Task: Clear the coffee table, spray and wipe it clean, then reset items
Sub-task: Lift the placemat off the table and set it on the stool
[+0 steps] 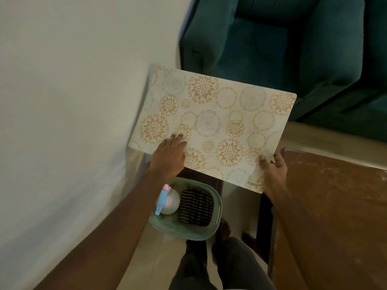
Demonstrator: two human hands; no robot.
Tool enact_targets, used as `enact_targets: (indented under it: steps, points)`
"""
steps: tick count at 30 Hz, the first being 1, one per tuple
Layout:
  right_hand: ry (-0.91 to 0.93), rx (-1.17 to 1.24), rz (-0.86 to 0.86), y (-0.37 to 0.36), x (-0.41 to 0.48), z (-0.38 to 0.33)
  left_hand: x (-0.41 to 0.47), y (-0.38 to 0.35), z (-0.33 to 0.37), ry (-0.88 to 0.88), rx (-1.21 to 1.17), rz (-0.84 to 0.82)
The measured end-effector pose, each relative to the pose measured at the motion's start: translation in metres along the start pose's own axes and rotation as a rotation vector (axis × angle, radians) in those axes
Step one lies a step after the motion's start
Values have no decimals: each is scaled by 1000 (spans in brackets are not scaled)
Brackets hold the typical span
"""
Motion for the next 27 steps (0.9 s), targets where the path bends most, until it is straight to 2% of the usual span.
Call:
enact_targets:
  steps: [6, 14, 20, 27]
  points:
    - [-28, -31, -8, -17, 45, 55, 49, -59, -22, -186, 115, -87]
    - [-75, -87, -64, -17, 102, 129, 83, -140, -77, -230, 234, -291]
    - [-116, -61, -111, -22, 111, 159, 79, -172, -106, -218, 159, -290]
    - [-119, -28, -158, -24, 105, 157, 65, -180, -109, -191, -41, -253]
Point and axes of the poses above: each hand's wrist, its own x-axis towards the middle knuckle, its own y-axis out of the back of the hand, z = x × y, the point moved 9 cm from there along x, towards the middle knuckle, and after that the axes turned 1 degree about -z, right-handed, at the moved point
